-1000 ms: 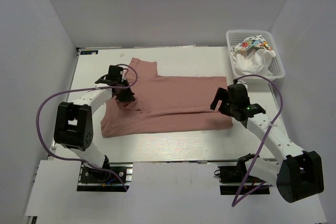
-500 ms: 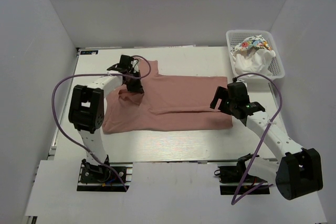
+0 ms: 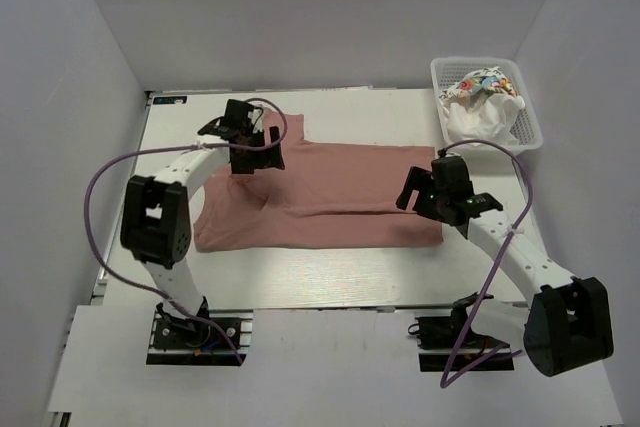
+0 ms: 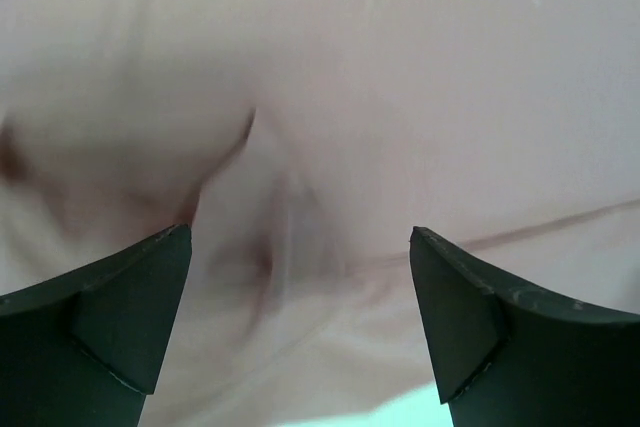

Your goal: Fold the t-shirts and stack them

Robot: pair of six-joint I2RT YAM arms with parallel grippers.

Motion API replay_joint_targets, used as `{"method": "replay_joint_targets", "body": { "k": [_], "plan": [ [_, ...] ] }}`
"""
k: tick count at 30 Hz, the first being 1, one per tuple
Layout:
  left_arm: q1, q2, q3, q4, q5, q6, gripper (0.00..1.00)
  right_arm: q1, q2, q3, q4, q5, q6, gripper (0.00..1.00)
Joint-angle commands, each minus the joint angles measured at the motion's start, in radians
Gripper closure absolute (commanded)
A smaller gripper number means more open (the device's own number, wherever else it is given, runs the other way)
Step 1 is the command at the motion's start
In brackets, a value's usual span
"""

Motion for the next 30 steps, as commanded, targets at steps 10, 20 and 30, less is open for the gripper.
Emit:
{"method": "replay_joint_targets", "body": {
  "k": [10,20,30],
  "plan": [
    [-0.003,-0.295,-0.374,0.121,-0.025,-0.143,0.0,0.0,0.041,0.016,0.044,-0.074,-0.049,0.1],
    [0.008,-0.014,-0.131,0.163,-0.015,-0.083,0.0,-0.003,0.032,0.008,0.044,-0.042,-0.027,0.1],
    [0.017,0.173,0.169,0.049,-0.054,-0.038,0.0,-0.002,0.055,0.042,0.04,0.01,-0.003,0.1]
  ]
}}
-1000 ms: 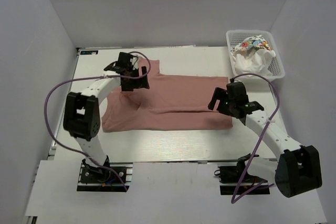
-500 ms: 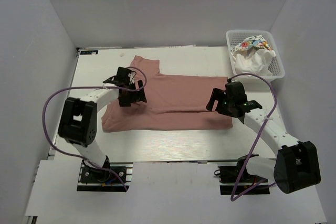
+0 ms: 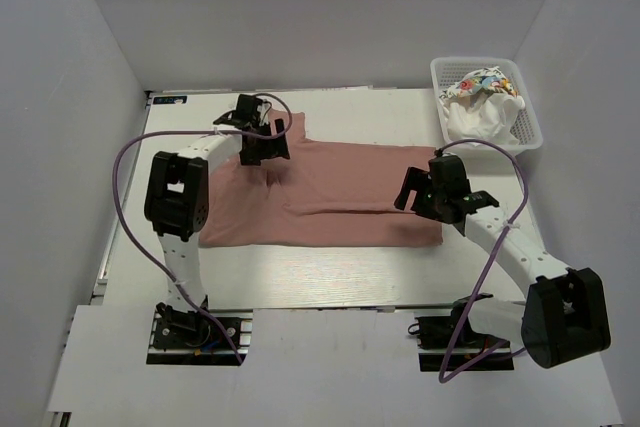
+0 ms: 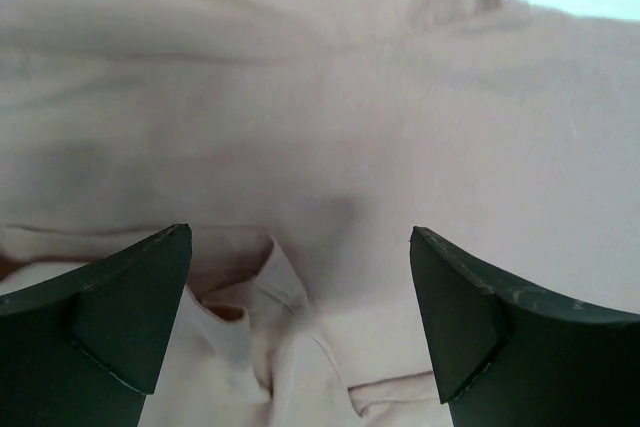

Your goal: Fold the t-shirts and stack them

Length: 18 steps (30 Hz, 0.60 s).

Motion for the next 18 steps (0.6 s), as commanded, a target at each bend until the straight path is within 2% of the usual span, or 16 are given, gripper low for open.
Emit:
{"method": "replay_joint_targets", "body": {
  "k": [1,3,8,13,16,18],
  "plan": [
    [0.006,-0.01,0.102,-0.05,-0.035,0.041,0.0,-0.003,0.019,0.066,0.026,0.05,0.014,0.1],
    [0.015,0.002,0.147,-0.05,-0.064,0.041,0.0,0.0,0.035,0.098,0.03,0.076,0.022,0.1],
    [0.015,0.11,0.441,-0.17,-0.223,0.041,0.0,0.0,0.15,0.276,0.024,0.11,0.03,0.1],
    [0.035,0.276,0.691,-0.221,-0.271,0.088,0.0,-0.005,0.271,0.429,-0.016,0.201,0.013,0.1],
    [0.058,0.341,0.787,-0.208,-0.259,0.097,0.0,-0.006,0.345,0.537,-0.037,0.225,-0.021,0.1],
    [0.081,0.382,0.797,-0.121,-0.25,0.098,0.0,-0.002,0.395,0.598,-0.04,0.222,-0.038,0.1]
  ]
}}
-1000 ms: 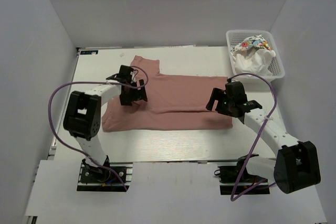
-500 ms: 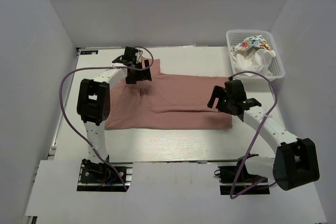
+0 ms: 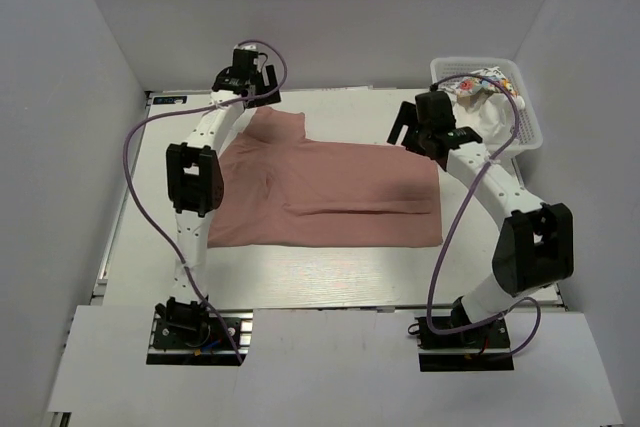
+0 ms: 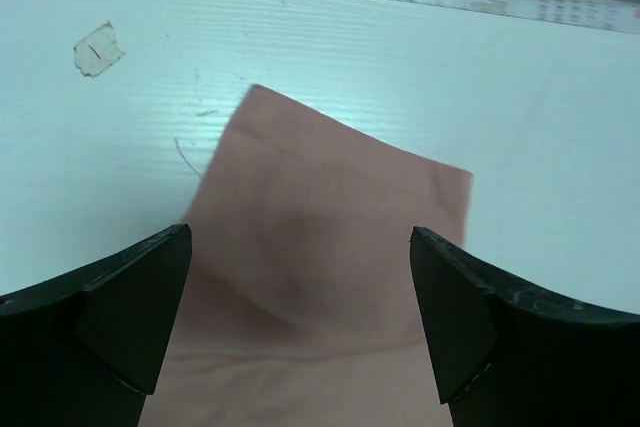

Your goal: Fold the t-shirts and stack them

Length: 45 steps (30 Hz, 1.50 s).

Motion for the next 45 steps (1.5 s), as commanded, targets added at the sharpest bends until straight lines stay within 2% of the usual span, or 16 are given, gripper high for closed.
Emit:
{"method": "replay_joint_targets", "body": {
  "k": [1,5,9,12,18,22,29,30,32,33,35,36,41,45],
  "plan": [
    [0.048,0.055,0.037,0.068,-0.017,0.022,0.0,-0.004,0.052,0.105,-0.013,0.042,-0.045,0.1],
    [0.087,0.174,0.168,0.145,0.003,0.013,0.0,-0.004,0.114,0.159,-0.019,0.005,-0.074,0.1],
    [0.096,0.207,0.153,0.318,0.046,0.025,0.0,-0.003,0.165,0.174,-0.027,-0.032,-0.083,0.1],
    [0.096,0.25,0.172,0.328,0.075,0.036,0.0,-0.006,0.197,0.185,-0.045,-0.023,-0.086,0.1],
    [0.076,0.283,0.163,0.329,0.002,0.12,0.0,-0.004,0.23,0.197,-0.069,-0.006,-0.085,0.1],
    [0.067,0.305,0.163,0.308,0.037,0.136,0.02,-0.004,0.256,0.199,-0.076,-0.007,-0.08,0.1],
    [0.058,0.302,0.077,0.265,0.081,0.127,0.24,-0.007,0.268,0.199,-0.088,0.04,-0.075,0.1],
    [0.058,0.291,0.061,0.274,0.081,0.136,0.38,-0.007,0.269,0.197,-0.087,0.045,-0.069,0.1],
    [0.058,0.291,0.052,0.265,0.094,0.15,0.52,-0.015,0.273,0.196,-0.09,0.054,-0.055,0.1],
    [0.058,0.291,0.052,0.256,0.094,0.163,0.67,-0.017,0.276,0.197,-0.093,0.059,-0.052,0.1],
    [0.058,0.291,0.052,0.256,0.094,0.163,0.83,-0.029,0.286,0.202,-0.102,0.082,-0.016,0.1],
    [0.058,0.276,0.035,0.256,0.094,0.163,0.99,-0.033,0.292,0.207,-0.104,0.088,0.0,0.1],
    [0.058,0.219,-0.011,0.305,0.118,0.199,1.0,-0.066,0.357,0.289,-0.124,0.106,0.032,0.1],
    [0.058,0.166,-0.029,0.338,0.147,0.199,1.0,-0.079,0.49,0.426,-0.165,0.105,0.044,0.1]
  ]
}}
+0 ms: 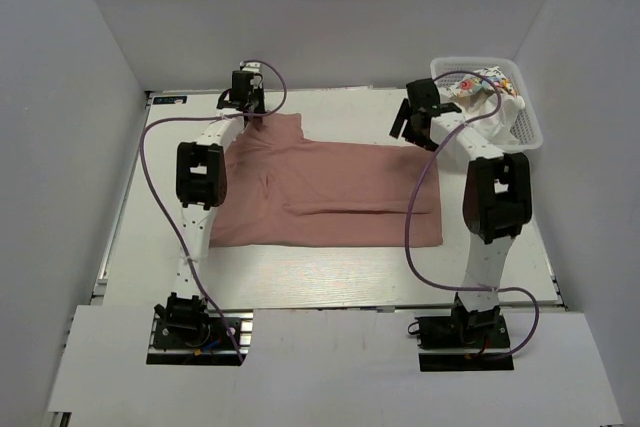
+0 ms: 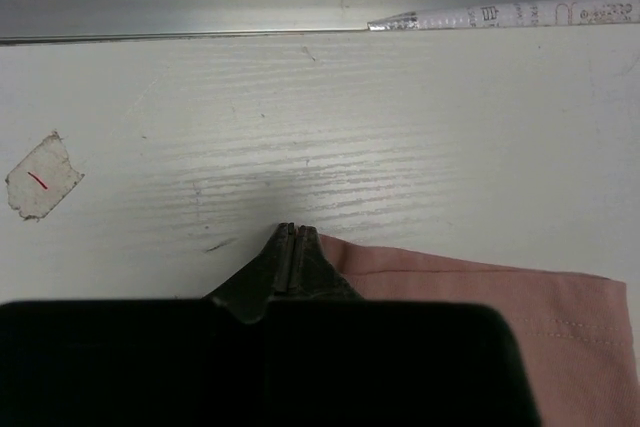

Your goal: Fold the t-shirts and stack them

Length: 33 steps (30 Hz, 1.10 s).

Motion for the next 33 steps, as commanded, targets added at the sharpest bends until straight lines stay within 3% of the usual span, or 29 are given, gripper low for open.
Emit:
{"method": "replay_joint_targets", "body": {
  "k": [1,7,21,33],
  "plan": [
    [-0.003,-0.126,-0.044,-0.007,0.058,0.016,1.0,-0.015,0.087,0.136,-0.037,0.026,0.029,0.1],
    [-0.003,-0.209,-0.13,0.034,0.071,-0.013,1.0,-0.038,0.279,0.39,-0.124,0.055,0.035,0.1],
    [-0.003,-0.307,-0.288,0.128,0.106,-0.013,1.0,-0.046,0.378,0.418,-0.179,0.179,0.085,0.1],
    [-0.003,-0.357,-0.357,0.162,0.106,-0.013,1.0,-0.048,0.424,0.397,-0.19,0.121,0.144,0.11]
  ]
}}
